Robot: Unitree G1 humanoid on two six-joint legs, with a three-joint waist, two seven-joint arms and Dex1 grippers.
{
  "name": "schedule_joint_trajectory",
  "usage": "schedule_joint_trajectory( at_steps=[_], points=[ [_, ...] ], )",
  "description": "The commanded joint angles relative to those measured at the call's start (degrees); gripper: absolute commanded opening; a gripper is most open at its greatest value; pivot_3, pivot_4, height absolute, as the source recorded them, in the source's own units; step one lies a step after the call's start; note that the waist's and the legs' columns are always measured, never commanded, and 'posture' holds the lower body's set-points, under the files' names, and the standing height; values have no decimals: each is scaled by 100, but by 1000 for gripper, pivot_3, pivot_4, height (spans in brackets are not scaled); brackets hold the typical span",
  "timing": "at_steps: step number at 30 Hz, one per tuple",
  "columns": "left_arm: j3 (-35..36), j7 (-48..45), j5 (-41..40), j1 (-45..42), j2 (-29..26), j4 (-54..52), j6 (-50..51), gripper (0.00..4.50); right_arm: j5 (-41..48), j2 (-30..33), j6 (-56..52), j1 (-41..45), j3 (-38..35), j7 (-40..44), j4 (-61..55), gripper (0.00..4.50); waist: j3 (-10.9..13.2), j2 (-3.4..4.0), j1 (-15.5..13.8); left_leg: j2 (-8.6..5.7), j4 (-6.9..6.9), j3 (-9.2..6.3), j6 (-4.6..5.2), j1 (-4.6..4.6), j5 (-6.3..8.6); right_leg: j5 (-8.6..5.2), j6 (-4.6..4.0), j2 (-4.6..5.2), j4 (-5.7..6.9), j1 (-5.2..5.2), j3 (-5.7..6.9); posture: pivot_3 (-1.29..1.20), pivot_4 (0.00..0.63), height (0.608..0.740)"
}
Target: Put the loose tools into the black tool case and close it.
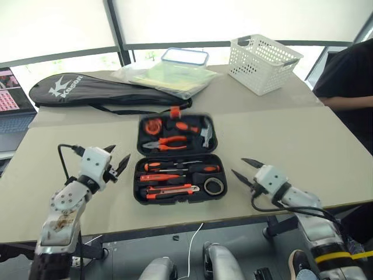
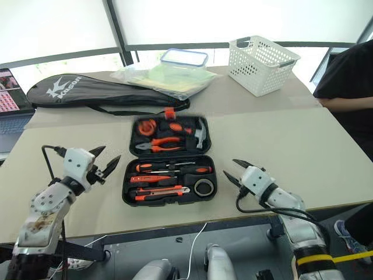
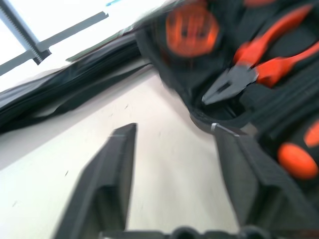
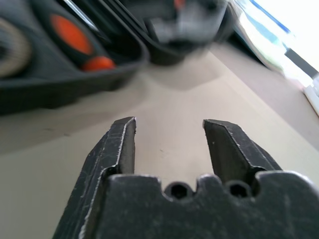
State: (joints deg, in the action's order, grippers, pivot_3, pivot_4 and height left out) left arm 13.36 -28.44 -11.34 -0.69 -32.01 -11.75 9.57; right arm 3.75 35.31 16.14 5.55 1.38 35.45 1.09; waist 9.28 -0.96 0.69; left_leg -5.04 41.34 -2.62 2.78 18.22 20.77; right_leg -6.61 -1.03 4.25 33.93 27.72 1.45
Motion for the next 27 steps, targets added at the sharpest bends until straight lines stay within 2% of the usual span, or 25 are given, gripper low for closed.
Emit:
schedule_joint_trajectory(
  at_steps=[1,2,6,9,12,14,17,24,25,26,27],
  points=[
    [535,-180,-647,28,-234,-276,847,4322,1089,107,-1815,177,-455,110,-967,2936,1,-1,-9,1,0,-1,3,-5,2,-1,2,0,-2,-10,0,0,150,740],
    [537,-216,-811,-84,-271,-253,1134,4468,1273,104,-2267,355,-462,117,-1061,2936,1,-1,-12,1,1,-2,9,-9,5,-1,2,0,-4,-19,1,0,150,740],
    [437,-245,-1464,-1029,-369,155,2613,4468,1906,18,-4309,1482,-388,27,-958,2936,6,-6,-54,-4,4,-8,30,-48,18,-3,9,0,-15,-73,20,0,150,740],
    [351,-202,-1689,-1688,-390,569,3471,4468,2070,-68,-5231,2163,-298,7,-650,2936,4,-9,-87,-10,0,-16,29,-55,17,-3,8,-6,-17,-80,33,0,150,740],
    [-9,-344,-1766,-2648,-413,1341,4234,4468,2073,-313,-5986,3151,-142,-23,201,2936,4,-10,-74,-6,-7,-20,25,-52,15,-9,12,-1,-3,-74,34,0,150,740],
    [-304,-425,-1664,-3444,-316,2145,4597,4468,1890,-566,-6233,3882,-24,-88,1135,2936,4,-10,-53,-15,6,-18,26,-21,14,-7,13,7,-5,-54,53,0,150,740],
    [-458,-360,-1457,-4142,-153,3055,4597,4468,1593,-760,-6215,4457,142,-118,2069,2936,4,-9,-24,-20,27,-29,26,-2,14,-6,14,9,-10,-48,82,0,150,740],
    [-660,-457,-1193,-4724,88,4009,4305,4468,997,-1008,-5813,5043,412,27,3460,2936,4,-8,86,-19,16,-37,20,4,14,-6,14,14,-22,-31,89,0,150,740],
    [-645,-440,-1168,-4748,125,4065,4270,3938,929,-1028,-5749,5069,445,59,3558,2684,4,-8,88,-20,20,-36,19,4,14,-6,14,15,-21,-31,92,0,150,740],
    [-639,-455,-1153,-4760,148,4098,4246,3710,875,-1047,-5693,5089,468,90,3624,2428,4,-8,89,-21,28,-36,18,5,14,-5,14,16,-17,-33,93,0,150,740],
    [-631,-476,-1150,-4758,168,4101,4237,3275,849,-1071,-5656,5107,466,111,3675,2202,4,-7,91,-21,36,-36,16,6,12,-4,13,17,-14,-36,92,0,150,740]
  ],
)
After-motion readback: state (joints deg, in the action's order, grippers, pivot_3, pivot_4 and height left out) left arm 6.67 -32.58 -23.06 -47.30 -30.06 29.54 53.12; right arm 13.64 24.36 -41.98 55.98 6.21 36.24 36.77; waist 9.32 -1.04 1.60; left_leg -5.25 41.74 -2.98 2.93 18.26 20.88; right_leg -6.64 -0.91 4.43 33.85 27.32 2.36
